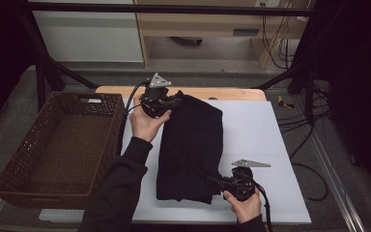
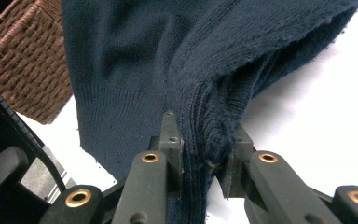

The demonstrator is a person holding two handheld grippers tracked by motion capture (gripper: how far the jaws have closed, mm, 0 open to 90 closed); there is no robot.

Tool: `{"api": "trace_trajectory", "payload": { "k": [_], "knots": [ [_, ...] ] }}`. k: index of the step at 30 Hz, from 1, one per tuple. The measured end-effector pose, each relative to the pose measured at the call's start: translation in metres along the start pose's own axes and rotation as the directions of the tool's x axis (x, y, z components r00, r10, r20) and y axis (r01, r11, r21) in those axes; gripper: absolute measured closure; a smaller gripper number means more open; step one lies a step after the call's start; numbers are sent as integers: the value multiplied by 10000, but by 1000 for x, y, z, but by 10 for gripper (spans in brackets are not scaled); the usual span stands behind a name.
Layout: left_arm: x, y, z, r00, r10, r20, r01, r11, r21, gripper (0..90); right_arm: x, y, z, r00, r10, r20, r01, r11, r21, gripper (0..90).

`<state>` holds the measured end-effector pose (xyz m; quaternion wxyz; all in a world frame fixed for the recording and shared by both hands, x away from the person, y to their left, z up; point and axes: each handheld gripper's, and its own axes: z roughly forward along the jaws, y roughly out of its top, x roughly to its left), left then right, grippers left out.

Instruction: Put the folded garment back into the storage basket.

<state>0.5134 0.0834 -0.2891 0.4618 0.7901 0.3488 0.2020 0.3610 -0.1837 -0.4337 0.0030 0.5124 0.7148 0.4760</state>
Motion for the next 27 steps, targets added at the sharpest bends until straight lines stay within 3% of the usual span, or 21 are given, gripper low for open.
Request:
{"api": "trace_trajectory", "payload": {
  "k": [19,27],
  "knots": [
    [23,6,-42,9978,245,-620,-249,9997,-50,801,38,13,16,9977,-308,-602,287,9990,-356,749],
    [37,2,-57,9966,124,-820,-131,9999,-74,801,57,19,27,9947,-542,-878,509,9979,-388,749]
  ]
}}
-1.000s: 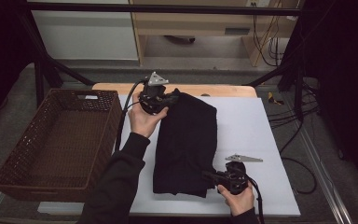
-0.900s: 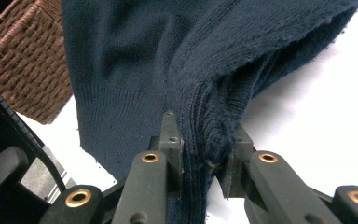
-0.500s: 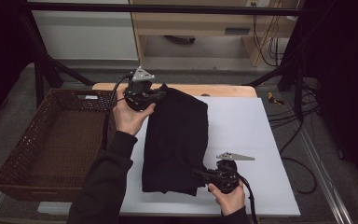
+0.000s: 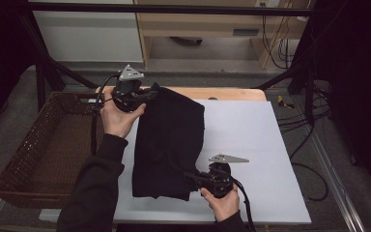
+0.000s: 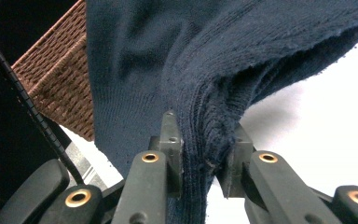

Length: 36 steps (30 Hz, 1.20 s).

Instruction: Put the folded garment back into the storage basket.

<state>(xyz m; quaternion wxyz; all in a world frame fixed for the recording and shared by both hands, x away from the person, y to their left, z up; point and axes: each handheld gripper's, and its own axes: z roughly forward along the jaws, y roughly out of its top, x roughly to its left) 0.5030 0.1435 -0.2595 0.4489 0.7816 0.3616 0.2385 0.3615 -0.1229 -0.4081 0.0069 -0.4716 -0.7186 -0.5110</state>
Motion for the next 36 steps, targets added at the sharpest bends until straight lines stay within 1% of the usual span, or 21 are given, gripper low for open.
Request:
{"api": "trace_trajectory", "payload": {
  "k": [6,7,8,10,11,13,15,17,18,19,23,24,25,26,27,30,31,33,36],
  "knots": [
    [11,0,-14,9997,37,-224,-39,10000,-56,800,9,3,8,9998,-45,-168,42,9999,-162,748],
    [13,1,-16,9996,113,-252,-117,9998,-146,800,11,3,9,9998,-32,-205,28,9998,-193,748],
    [14,1,-19,9997,31,-235,-33,9999,-111,800,12,3,10,9997,-70,-228,65,9997,-235,748],
    [16,1,-23,9993,79,-356,-84,9999,-145,801,16,4,13,9996,-53,-286,45,9996,-264,748],
    [17,1,-25,9995,48,-321,-53,9999,-157,801,18,5,14,9995,-75,-319,66,9996,-278,748],
    [19,2,-29,9990,91,-434,-96,9999,-108,801,22,6,17,9993,-115,-367,103,9995,-311,748],
    [20,4,-33,9990,122,-420,-125,9999,-50,801,25,7,19,9990,-165,-423,150,9993,-353,748],
    [21,5,-37,9987,165,-472,-170,9998,-99,800,28,8,20,9987,-166,-489,147,9992,-382,747],
    [23,7,-40,9981,303,-539,-315,9993,-209,801,30,9,20,9984,-193,-522,172,9990,-414,747],
    [23,7,-43,9985,176,-513,-182,9998,-113,801,31,10,20,9983,-213,-539,190,9989,-431,747],
    [25,11,-54,9978,244,-623,-257,9995,-198,801,38,14,19,9977,-315,-602,282,9981,-554,747],
    [25,11,-54,9978,244,-623,-257,9995,-198,801,40,15,19,9974,-338,-643,302,9980,-561,747],
    [27,12,-59,9973,276,-680,-291,9993,-218,801,42,15,20,9972,-365,-652,326,9977,-596,747],
    [27,12,-59,9973,276,-680,-291,9993,-218,801,42,15,20,9972,-365,-652,326,9977,-596,747],
    [29,13,-65,9971,253,-714,-273,9992,-283,801,45,17,20,9966,-448,-698,403,9971,-638,747],
    [34,15,-72,9966,218,-792,-245,9991,-339,801,51,21,22,9957,-534,-750,482,9964,-700,747],
    [36,15,-75,9958,221,-886,-253,9991,-346,801,53,22,22,9954,-561,-783,506,9962,-707,747],
    [39,17,-79,9963,168,-838,-201,9990,-395,801,57,25,24,9946,-609,-835,547,9957,-752,746],
    [44,20,-86,9956,97,-936,-141,9988,-462,801,63,29,26,9934,-697,-909,623,9947,-819,746]
  ]
}}
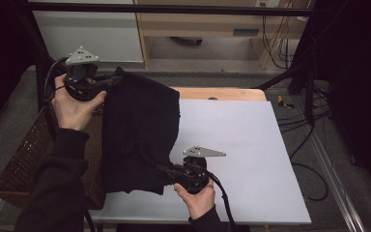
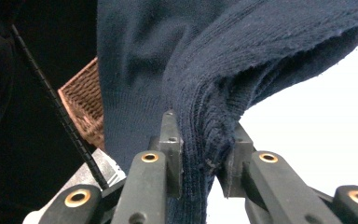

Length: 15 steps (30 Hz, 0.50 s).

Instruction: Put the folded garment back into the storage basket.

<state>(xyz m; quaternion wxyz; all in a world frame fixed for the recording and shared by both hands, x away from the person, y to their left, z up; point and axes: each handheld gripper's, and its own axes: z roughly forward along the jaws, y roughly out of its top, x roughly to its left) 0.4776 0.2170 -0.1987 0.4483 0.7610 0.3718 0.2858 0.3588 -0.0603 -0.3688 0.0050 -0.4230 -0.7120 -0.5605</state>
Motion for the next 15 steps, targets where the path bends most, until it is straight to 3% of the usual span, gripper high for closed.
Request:
{"api": "trace_trajectory", "payload": {
  "k": [15],
  "knots": [
    [26,11,-30,9988,-45,-486,43,10000,-31,801,24,18,20,9987,-368,-365,361,9992,-190,746]
  ]
}}
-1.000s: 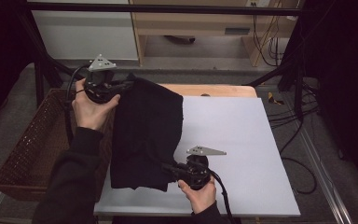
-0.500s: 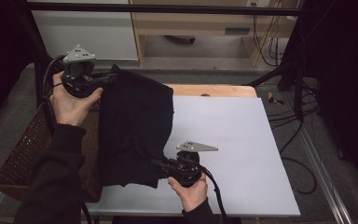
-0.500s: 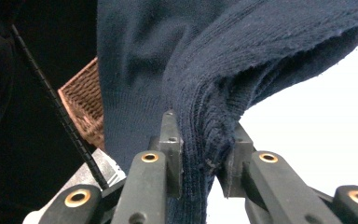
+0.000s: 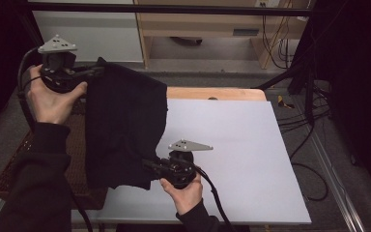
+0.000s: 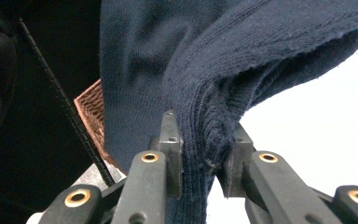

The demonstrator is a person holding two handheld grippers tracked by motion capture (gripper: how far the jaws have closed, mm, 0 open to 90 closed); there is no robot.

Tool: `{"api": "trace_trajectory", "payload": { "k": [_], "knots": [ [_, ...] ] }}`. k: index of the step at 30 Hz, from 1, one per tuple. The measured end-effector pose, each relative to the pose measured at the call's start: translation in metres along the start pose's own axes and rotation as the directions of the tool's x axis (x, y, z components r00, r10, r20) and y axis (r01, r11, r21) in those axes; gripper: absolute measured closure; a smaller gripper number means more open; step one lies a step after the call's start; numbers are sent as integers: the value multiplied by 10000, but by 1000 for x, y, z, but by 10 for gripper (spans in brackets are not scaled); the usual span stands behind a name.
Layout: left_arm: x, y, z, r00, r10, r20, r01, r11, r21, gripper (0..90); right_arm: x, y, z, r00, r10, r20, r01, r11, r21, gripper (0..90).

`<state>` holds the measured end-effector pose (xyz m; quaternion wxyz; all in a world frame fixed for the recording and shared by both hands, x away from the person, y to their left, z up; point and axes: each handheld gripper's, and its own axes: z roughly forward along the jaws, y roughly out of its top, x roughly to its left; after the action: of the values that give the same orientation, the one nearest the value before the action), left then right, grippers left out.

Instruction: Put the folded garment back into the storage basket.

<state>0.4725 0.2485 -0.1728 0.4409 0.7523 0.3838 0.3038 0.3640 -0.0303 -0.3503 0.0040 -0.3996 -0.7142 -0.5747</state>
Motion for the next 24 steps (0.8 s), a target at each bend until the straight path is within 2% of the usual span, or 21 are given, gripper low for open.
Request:
{"api": "trace_trajectory", "payload": {
  "k": [8,13,20,24],
  "knots": [
    [15,3,-13,9996,-23,-295,21,10000,-84,801,8,8,12,9998,-153,-139,151,9998,-95,746],
    [24,3,-21,9989,73,-463,-82,9998,-200,801,17,14,26,9994,-271,-199,268,9995,-194,746],
    [46,-2,-34,9974,-151,-701,127,9993,-352,801,32,20,45,9978,-617,-243,610,9977,-282,746],
    [57,-4,-39,9961,-136,-867,107,9994,-339,801,40,23,57,9969,-743,-255,734,9967,-343,746]
  ]
}}
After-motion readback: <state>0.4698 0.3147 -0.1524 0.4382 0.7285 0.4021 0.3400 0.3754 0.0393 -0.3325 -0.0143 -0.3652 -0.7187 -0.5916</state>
